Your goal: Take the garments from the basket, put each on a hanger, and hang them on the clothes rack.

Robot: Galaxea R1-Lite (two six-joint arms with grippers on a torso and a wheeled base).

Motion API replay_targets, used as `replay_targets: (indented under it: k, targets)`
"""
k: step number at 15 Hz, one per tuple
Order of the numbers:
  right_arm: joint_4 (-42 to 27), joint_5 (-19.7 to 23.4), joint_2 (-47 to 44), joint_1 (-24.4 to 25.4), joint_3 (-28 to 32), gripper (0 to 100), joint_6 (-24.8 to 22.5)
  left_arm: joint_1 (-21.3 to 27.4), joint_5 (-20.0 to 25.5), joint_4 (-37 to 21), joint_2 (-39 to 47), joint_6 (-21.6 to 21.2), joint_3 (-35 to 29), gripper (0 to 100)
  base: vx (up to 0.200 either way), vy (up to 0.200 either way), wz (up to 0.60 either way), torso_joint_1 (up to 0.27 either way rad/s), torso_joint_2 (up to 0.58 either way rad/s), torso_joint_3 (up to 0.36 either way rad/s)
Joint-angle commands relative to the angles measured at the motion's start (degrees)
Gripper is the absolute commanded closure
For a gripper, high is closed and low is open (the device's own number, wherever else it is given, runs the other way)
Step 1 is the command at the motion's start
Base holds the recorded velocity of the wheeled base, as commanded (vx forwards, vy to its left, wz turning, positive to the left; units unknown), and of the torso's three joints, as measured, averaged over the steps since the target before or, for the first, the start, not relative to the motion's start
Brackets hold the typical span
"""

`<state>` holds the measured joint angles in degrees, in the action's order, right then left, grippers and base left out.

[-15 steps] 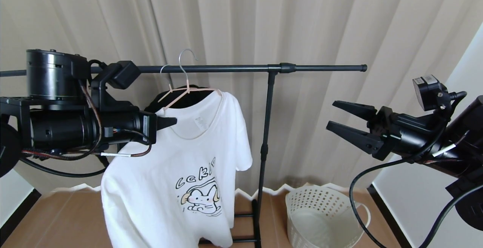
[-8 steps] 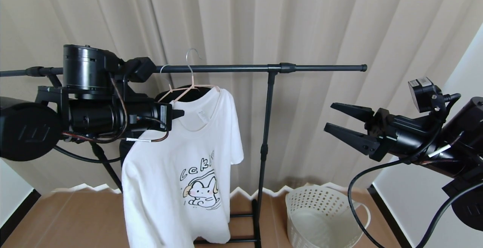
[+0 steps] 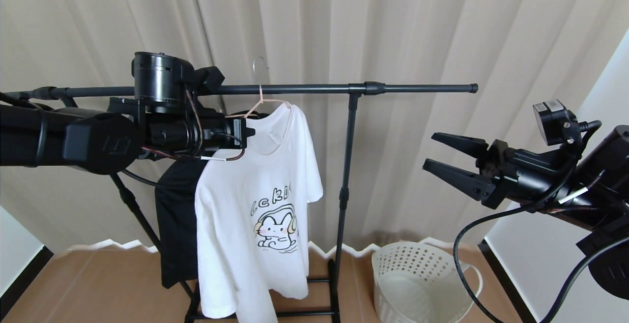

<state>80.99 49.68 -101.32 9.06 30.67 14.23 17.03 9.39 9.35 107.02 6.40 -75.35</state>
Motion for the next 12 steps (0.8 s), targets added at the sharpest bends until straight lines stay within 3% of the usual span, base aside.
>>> replay_targets:
  k: [1,12]
  targets:
    - [0.04,-0.02,0.24,-0.27,0.09,0,0.01,0.02,-0.07,-0.21,4.78,0.72,-4.19,100,0.000,0.000,0.00,0.000,0.00,0.000]
    - [0.04,0.07,0.33,-0.53,0.09,0,0.01,-0.07,-0.07,-1.35,12.33,2.48,-13.33,100,0.000,0.000,0.00,0.000,0.00,0.000]
